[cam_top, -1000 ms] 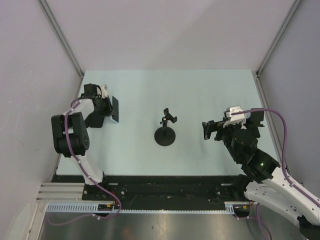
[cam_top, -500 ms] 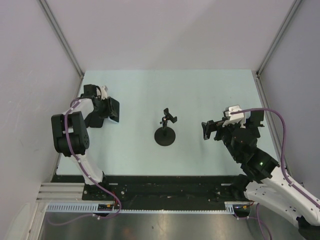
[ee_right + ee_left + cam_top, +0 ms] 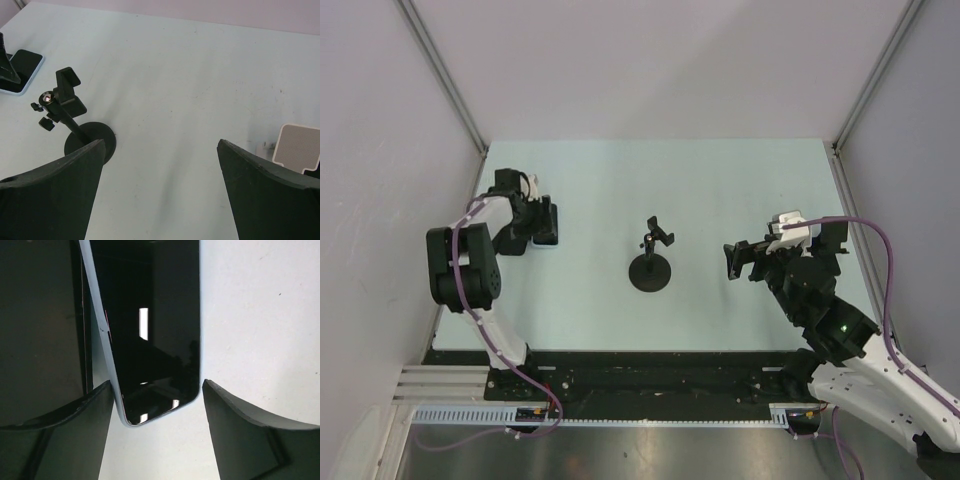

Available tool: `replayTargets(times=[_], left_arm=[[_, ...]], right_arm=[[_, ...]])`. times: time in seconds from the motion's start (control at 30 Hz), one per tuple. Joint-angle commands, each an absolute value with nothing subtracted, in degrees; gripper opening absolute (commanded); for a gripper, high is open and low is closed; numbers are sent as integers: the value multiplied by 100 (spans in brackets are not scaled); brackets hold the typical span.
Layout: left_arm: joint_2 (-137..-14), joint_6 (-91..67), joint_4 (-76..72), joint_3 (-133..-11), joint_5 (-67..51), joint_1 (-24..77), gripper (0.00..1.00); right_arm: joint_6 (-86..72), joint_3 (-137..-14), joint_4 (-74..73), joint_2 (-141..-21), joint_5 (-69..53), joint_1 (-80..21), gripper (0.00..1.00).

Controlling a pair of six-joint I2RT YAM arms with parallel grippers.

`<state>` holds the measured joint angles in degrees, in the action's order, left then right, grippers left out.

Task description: Remove the phone from the phone stand

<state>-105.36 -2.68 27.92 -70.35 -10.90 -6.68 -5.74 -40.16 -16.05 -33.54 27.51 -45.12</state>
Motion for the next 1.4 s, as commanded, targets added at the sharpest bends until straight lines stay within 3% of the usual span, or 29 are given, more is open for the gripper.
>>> replayTargets(times=[0.0,0.3,0.87,0.93,1.17,1.37], left_arm=[[-10345,-79,2786,-7163,-643,-370,77],[-10415,-123,2786,-7137,263,121,100],[-10872,-282,2742,-7321,1090,396,100],[-10916,-264,2742,-7321,1107,396,98],[-10644,-79,2751,-6970,1265,396,67],[-10415,-18,2760,-6724,1274,387,60]], right_arm=[[-545,-4008,-1573,-3340,2716,-4491,100],[-545,-4008,-1564,-3349,2707,-4491,100],[-554,-4008,-1565,-3401,2690,-4491,100],[-536,-4008,-1564,-3428,2672,-4491,100],[-545,-4008,-1573,-3384,2663,-4491,100],[-519,-4008,-1564,-3393,2610,-4491,100]])
